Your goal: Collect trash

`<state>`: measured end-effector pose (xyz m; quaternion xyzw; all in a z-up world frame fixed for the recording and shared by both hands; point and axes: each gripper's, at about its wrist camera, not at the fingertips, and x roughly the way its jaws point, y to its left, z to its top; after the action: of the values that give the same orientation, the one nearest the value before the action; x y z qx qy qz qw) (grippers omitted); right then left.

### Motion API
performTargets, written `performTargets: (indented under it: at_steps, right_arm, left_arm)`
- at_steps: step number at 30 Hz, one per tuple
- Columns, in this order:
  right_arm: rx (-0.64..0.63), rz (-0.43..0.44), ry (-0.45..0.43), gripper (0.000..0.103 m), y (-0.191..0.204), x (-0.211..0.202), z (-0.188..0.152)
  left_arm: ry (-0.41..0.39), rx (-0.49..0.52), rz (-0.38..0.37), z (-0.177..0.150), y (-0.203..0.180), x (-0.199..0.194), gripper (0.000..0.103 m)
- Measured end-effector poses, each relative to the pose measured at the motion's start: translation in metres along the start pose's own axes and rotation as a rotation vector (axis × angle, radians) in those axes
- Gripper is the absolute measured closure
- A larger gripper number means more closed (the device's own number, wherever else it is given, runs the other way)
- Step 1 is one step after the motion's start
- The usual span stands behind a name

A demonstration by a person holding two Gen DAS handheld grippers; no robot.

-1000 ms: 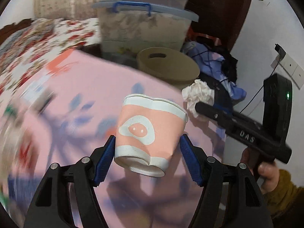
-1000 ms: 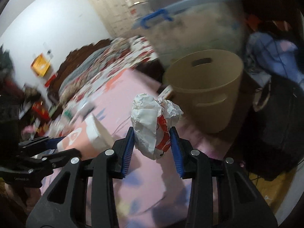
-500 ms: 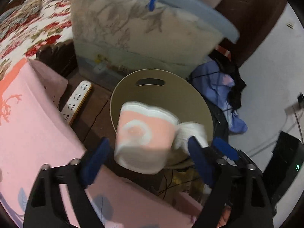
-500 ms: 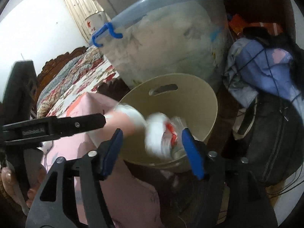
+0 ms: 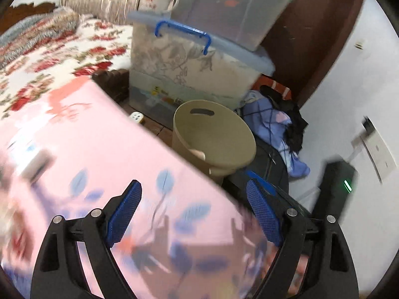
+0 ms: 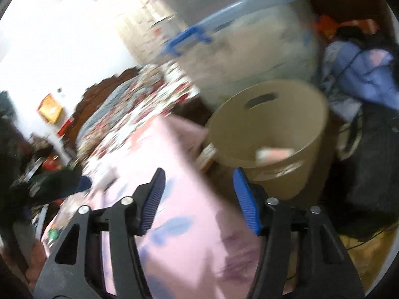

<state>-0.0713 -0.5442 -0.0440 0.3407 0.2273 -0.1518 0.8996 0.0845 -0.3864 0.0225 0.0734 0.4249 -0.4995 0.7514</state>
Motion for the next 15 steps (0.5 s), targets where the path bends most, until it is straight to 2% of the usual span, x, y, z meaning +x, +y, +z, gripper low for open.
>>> performTargets:
  at_steps: [3,6,10,13,15]
  right_arm:
    - [-0.038,0.081,0.06,0.048,0.037,0.007,-0.022]
    - [-0.08,0.149,0.112,0.048,0.072,0.012,-0.043]
    - [-0.136,0.22,0.162,0.048,0.115,0.013,-0.068]
    - [-0.186,0.257,0.178,0.048,0.144,0.01,-0.085]
    - [-0.207,0.279,0.191,0.048,0.16,0.007,-0.096]
  left_arm:
    - [0.0,0.015,-0.02,-0.048,0.012,-0.045,0.021]
    - [0.011,0.01,0.033,-0.099,0.035,-0.082,0.021]
    - [-0.014,-0.053,0.15,-0.156,0.071,-0.137,0.021]
    - [-0.063,-0.136,0.288,-0.196,0.101,-0.189,0.02]
    - [-0.089,-0.189,0.364,-0.212,0.12,-0.215,0.02]
